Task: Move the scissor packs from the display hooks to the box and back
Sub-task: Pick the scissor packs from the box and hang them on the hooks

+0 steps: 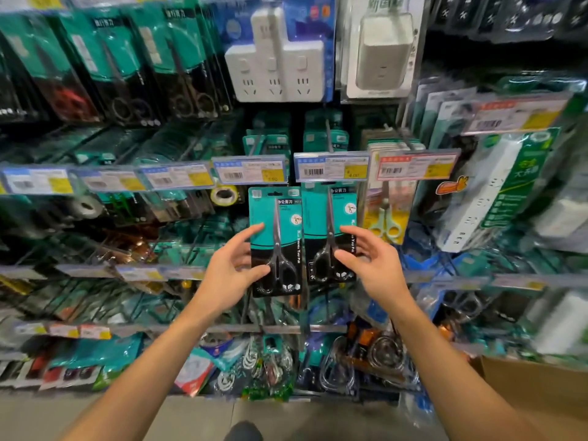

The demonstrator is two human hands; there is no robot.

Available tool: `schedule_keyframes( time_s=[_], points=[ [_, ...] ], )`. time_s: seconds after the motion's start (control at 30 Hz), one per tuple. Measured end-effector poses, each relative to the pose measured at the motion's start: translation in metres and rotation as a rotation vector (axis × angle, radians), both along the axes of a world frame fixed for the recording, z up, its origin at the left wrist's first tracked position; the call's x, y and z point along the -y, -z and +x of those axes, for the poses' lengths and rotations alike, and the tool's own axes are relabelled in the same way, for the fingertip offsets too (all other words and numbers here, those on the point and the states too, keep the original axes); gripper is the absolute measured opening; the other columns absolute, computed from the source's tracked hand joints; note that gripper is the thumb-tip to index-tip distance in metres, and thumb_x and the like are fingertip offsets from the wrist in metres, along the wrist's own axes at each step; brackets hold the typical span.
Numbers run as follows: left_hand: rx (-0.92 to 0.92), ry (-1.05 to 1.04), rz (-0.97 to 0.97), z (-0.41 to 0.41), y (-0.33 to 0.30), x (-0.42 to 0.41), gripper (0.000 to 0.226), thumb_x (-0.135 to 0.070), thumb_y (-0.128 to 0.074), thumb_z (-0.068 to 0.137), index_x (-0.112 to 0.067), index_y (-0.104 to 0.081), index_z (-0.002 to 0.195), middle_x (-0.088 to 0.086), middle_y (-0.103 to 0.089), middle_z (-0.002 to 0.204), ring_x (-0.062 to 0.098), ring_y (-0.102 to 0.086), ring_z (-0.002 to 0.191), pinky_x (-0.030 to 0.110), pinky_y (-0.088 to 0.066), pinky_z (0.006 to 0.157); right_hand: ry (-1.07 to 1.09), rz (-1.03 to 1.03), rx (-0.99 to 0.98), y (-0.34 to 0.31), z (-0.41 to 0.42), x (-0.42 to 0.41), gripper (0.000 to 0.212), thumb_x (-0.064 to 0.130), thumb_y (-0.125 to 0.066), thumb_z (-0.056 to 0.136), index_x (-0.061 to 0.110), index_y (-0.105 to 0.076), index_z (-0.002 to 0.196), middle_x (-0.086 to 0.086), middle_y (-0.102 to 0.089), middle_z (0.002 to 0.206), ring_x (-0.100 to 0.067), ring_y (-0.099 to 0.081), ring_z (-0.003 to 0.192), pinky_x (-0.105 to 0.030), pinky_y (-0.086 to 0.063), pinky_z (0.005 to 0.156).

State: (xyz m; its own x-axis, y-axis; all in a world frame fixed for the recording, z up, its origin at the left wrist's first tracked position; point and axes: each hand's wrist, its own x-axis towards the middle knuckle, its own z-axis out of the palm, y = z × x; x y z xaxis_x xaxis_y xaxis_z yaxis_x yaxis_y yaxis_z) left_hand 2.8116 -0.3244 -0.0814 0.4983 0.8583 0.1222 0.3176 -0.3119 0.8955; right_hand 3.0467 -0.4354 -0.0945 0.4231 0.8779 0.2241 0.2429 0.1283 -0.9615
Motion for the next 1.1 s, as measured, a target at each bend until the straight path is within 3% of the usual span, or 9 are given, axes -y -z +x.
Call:
schedule_keyframes(
  time_s=[0.13, 0.27, 0.43, 0.53, 0.63, 0.73, 0.93, 1.03, 1.1],
  points=[
    [0.015, 0.017, -0.007, 0.001, -0.003, -0.005, 0.069, -0.011, -0.075, 0.083, -0.057, -0.046, 0.126, 0.012, -0.047, 0.143, 0.008, -0.047, 0.118, 0.017, -0.040, 0.089, 0.015, 0.067, -0.019, -0.009, -0.002, -0.002, 0.038, 0.007, -0.071, 0.085, 0.030, -0.063, 0.114, 0.018, -0.063, 0.116, 0.012, -0.058, 0.106, -0.004, -0.043, 0.089],
    [0.018, 0.035, -0.009, 0.003, -0.007, -0.011, 0.068, -0.011, -0.075, 0.083, -0.054, -0.046, 0.128, 0.012, -0.045, 0.146, 0.009, -0.043, 0.120, 0.025, -0.040, 0.094, 0.023, 0.063, 0.013, -0.010, -0.001, -0.003, 0.038, 0.010, -0.071, 0.086, 0.037, -0.063, 0.112, 0.021, -0.062, 0.118, 0.010, -0.056, 0.111, -0.004, -0.042, 0.091],
    [0.023, 0.058, -0.010, -0.001, -0.002, -0.015, 0.066, -0.010, -0.072, 0.086, -0.051, -0.045, 0.131, -0.004, -0.044, 0.147, 0.016, -0.040, 0.135, 0.007, -0.041, 0.084, 0.016, 0.070, 0.024, -0.006, -0.006, -0.002, 0.039, 0.005, -0.070, 0.085, 0.034, -0.062, 0.111, 0.013, -0.063, 0.119, 0.007, -0.059, 0.109, -0.009, -0.047, 0.085],
    [0.018, 0.054, -0.014, -0.002, -0.002, -0.017, 0.067, -0.010, -0.072, 0.085, -0.054, -0.045, 0.129, -0.009, -0.045, 0.142, 0.010, -0.041, 0.129, 0.013, -0.045, 0.080, 0.032, 0.085, 0.015, -0.006, -0.009, -0.004, 0.039, 0.009, -0.071, 0.084, 0.033, -0.063, 0.114, 0.010, -0.064, 0.122, -0.002, -0.061, 0.112, -0.017, -0.050, 0.090],
    [0.025, 0.047, -0.013, -0.003, -0.002, -0.020, 0.068, -0.009, -0.073, 0.085, -0.054, -0.045, 0.128, -0.012, -0.045, 0.139, 0.005, -0.039, 0.125, 0.011, -0.045, 0.080, 0.054, 0.108, -0.018, -0.015, -0.007, -0.010, 0.039, 0.004, -0.070, 0.084, 0.025, -0.063, 0.116, 0.017, -0.063, 0.114, 0.009, -0.061, 0.104, -0.008, -0.048, 0.085],
    [0.022, 0.045, -0.007, -0.004, -0.003, -0.022, 0.068, -0.009, -0.073, 0.085, -0.051, -0.045, 0.131, -0.013, -0.045, 0.139, 0.004, -0.039, 0.125, 0.008, -0.046, 0.079, 0.050, 0.126, -0.050, -0.017, -0.007, -0.013, 0.039, 0.001, -0.069, 0.084, 0.023, -0.062, 0.115, 0.017, -0.064, 0.111, 0.007, -0.063, 0.100, -0.007, -0.048, 0.082],
    [0.030, 0.047, -0.011, -0.008, -0.002, -0.029, 0.068, -0.009, -0.073, 0.085, -0.050, -0.047, 0.132, -0.010, -0.047, 0.141, 0.006, -0.041, 0.128, 0.010, -0.048, 0.080, 0.080, 0.075, -0.030, -0.003, -0.003, -0.014, 0.040, 0.011, -0.072, 0.083, 0.036, -0.064, 0.113, 0.028, -0.064, 0.114, 0.003, -0.058, 0.113, -0.020, -0.044, 0.099],
    [0.035, 0.050, -0.014, -0.007, 0.000, -0.032, 0.069, -0.008, -0.073, 0.085, -0.051, -0.047, 0.132, -0.012, -0.046, 0.141, 0.005, -0.041, 0.127, 0.014, -0.050, 0.080, 0.086, 0.107, -0.047, -0.006, -0.005, -0.014, 0.040, 0.004, -0.071, 0.083, 0.031, -0.064, 0.112, 0.022, -0.067, 0.107, 0.005, -0.062, 0.103, -0.012, -0.048, 0.088],
    [0.044, 0.049, -0.015, -0.007, 0.000, -0.034, 0.069, -0.007, -0.073, 0.084, -0.050, -0.047, 0.132, -0.012, -0.046, 0.141, 0.005, -0.041, 0.126, 0.019, -0.052, 0.079, 0.083, 0.122, -0.031, -0.008, -0.006, -0.016, 0.042, 0.005, -0.071, 0.083, 0.033, -0.064, 0.114, 0.017, -0.069, 0.108, 0.000, -0.064, 0.102, -0.017, -0.050, 0.090]
  ],
)
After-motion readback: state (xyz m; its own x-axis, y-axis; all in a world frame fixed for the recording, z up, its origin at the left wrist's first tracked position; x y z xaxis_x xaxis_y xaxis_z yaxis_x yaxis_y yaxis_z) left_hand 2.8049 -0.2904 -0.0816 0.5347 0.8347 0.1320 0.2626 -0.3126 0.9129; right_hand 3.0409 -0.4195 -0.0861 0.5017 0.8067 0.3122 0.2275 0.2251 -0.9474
